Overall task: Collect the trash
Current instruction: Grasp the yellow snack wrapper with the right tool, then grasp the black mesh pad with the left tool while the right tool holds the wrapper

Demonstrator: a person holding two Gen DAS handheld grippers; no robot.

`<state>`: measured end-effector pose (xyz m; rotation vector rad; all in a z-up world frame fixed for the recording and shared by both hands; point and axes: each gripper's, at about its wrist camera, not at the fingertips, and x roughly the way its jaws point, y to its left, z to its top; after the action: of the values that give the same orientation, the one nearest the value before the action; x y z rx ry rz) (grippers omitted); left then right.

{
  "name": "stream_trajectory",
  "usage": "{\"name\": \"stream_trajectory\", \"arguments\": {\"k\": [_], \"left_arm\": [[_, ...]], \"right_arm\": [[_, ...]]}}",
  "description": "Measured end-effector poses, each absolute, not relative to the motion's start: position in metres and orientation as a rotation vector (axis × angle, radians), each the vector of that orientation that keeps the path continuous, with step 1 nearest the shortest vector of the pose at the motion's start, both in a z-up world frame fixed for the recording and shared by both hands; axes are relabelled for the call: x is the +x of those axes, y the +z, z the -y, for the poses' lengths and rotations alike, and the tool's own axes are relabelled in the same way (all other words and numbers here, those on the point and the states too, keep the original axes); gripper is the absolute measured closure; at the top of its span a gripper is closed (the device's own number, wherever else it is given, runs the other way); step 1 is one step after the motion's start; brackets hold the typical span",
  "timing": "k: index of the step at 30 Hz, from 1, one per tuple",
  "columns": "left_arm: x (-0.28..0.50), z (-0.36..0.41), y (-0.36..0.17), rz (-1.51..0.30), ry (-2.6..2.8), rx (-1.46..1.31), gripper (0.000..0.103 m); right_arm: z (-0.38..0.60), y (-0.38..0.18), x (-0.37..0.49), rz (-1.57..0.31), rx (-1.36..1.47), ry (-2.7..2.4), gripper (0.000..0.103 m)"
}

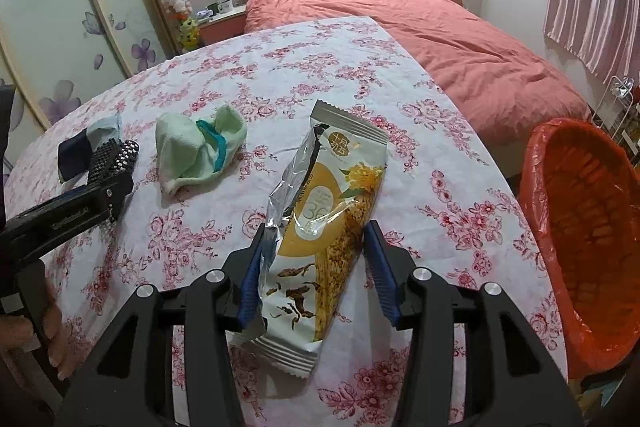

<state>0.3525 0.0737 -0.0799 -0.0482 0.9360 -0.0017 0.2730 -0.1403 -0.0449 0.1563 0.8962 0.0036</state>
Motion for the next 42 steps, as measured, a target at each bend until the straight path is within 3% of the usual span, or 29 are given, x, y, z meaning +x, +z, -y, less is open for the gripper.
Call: {"name": "stream_trajectory", "arguments": {"k": [4, 8, 13, 42], "left_arm": [[0.350, -0.077, -0.078, -0.925, -0.023, -0.052, 0.065], [0.346, -0.081, -0.077, -0.923, -0.051, -0.076, 0.077], [0.338, -0.082, -0.071, -0.910, -0.076, -0.088, 0.084], [0.261, -0.021, 0.009, -0.748, -0.216, -0.017, 0.085]], "right_arm": [[0.143, -0.045, 0.271, -0.895, 0.177, 0.007, 0.058], [0.149, -0.044, 0.267, -0.884, 0.201, 0.013, 0.058], [0.153, -0.038, 0.260, -0.864, 0.215, 0.019, 0.058], [0.196, 0.027, 0.193, -0.682, 0.244, -0.029, 0.058]]}}
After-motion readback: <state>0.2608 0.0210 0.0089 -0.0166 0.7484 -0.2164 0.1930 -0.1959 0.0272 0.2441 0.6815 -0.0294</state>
